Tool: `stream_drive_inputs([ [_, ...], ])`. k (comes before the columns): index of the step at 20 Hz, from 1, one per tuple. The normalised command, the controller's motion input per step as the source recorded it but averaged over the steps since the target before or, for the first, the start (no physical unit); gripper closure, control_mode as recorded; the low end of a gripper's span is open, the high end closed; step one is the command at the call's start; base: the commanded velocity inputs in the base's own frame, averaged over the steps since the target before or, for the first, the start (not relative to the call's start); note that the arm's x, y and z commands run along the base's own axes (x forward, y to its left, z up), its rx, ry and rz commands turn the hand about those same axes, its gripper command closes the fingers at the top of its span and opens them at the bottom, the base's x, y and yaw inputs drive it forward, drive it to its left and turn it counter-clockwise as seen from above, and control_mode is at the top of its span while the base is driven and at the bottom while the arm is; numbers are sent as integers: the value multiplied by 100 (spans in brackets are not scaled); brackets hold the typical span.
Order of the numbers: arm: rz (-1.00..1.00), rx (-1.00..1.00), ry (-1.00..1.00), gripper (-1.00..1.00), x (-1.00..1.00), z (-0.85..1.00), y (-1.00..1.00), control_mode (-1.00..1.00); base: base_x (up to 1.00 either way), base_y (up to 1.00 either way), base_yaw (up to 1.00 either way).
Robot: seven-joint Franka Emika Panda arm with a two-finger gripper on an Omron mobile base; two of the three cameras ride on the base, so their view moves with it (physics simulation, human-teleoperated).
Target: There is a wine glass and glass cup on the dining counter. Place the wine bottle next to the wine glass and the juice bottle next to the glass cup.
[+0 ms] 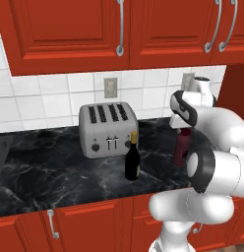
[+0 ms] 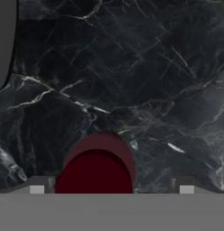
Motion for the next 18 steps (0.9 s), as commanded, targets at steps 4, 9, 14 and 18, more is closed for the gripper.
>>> stream_drive_inputs([
  [4, 0, 7, 1, -100, -1, -16, 0, -100, 0, 0, 0],
  [9, 0, 5, 1, -100, 0, -13, 0, -100, 0, 0, 0],
  [14, 0, 1, 1, -100, 0, -11, 1, -100, 0, 0, 0],
  [18, 0, 0, 0, 100, 0, -12, 6, -100, 0, 0, 0],
])
